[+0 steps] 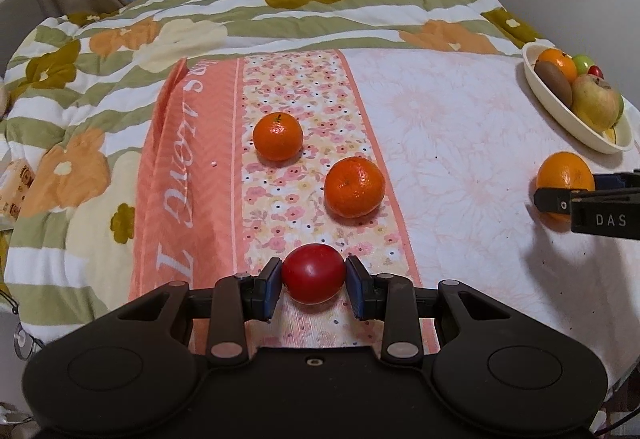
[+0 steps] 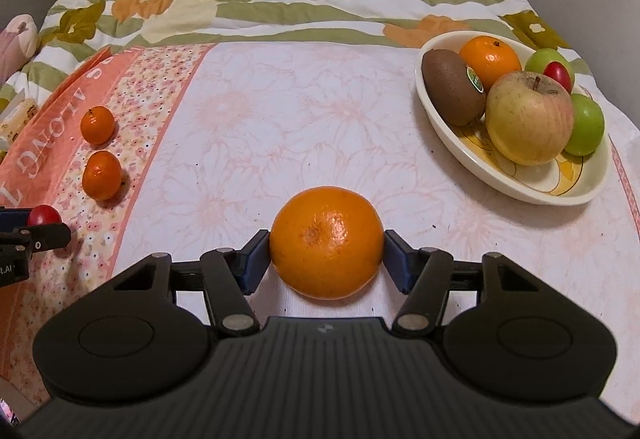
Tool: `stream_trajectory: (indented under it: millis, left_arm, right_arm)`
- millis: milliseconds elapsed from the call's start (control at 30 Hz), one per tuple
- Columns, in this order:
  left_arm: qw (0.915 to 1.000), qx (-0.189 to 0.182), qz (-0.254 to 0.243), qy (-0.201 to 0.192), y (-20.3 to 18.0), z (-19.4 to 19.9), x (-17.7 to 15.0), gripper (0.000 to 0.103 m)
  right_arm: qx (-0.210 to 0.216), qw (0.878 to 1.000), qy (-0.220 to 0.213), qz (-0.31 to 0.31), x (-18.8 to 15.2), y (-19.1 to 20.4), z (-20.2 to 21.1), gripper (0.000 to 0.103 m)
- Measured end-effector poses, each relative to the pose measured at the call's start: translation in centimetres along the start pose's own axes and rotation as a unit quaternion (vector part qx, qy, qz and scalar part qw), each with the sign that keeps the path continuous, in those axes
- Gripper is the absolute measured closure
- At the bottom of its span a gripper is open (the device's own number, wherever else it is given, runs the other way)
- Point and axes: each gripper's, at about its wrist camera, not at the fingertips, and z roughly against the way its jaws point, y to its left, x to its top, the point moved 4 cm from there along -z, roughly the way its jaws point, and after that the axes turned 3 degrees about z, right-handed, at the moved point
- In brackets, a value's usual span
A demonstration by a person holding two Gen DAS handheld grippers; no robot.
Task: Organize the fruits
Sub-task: 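Grasp a red tomato with the left tool while the right tool grasps the large orange, then carry the tomato and large orange over the duck bowl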
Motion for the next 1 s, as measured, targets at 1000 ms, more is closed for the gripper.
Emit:
stream_trajectory:
  millis: [1000]
  left_arm:
    - [0.9932, -0.055, -0.038, -0.095, -14.2, 7.9, 6.5, 0.066]
  right_arm:
    - [0.007, 0.996, -0.087, -0.019, 2.4, -11.3, 10.3, 0.028]
